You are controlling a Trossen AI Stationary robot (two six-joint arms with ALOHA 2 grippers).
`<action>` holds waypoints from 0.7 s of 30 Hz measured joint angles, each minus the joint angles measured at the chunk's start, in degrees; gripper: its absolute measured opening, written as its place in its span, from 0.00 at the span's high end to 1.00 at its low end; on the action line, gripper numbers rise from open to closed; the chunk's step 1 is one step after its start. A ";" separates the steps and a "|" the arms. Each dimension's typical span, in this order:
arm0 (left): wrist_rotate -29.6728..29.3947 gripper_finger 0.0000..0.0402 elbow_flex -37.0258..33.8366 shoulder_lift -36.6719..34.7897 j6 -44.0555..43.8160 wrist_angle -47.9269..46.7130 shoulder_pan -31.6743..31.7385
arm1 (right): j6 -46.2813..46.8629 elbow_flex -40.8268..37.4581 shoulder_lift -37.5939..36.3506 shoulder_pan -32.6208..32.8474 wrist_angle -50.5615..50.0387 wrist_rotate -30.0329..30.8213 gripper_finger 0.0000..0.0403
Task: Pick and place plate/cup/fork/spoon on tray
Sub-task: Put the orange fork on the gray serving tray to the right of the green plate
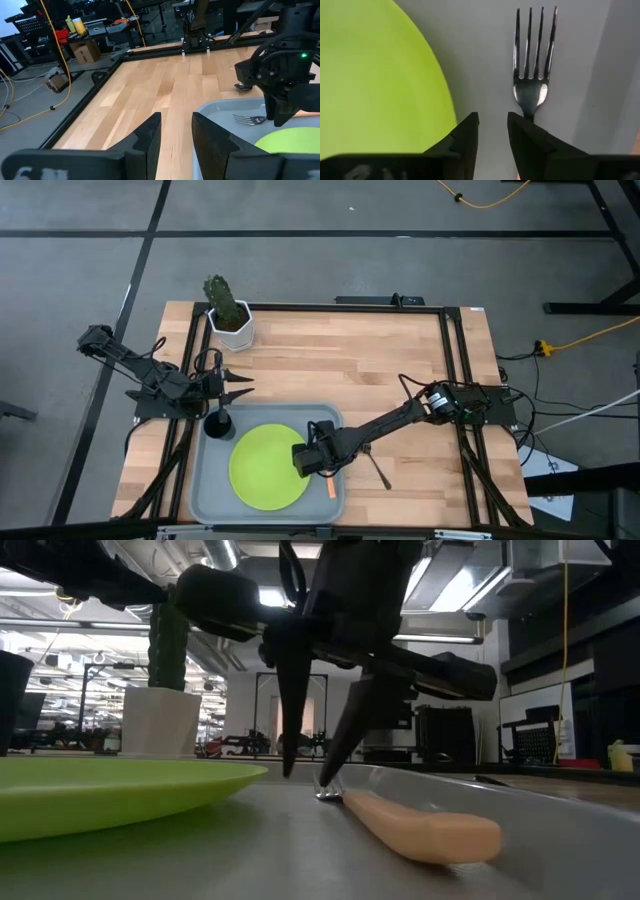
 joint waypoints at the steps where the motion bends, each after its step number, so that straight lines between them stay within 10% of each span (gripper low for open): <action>1: 0.02 0.75 0.00 0.00 -0.02 0.02 0.00 | 0.02 0.00 0.00 0.00 0.00 -0.52 0.73; 21: 0.00 0.75 0.00 0.00 -0.01 0.02 0.00 | 1.28 -0.63 0.00 0.09 -2.32 -1.80 0.73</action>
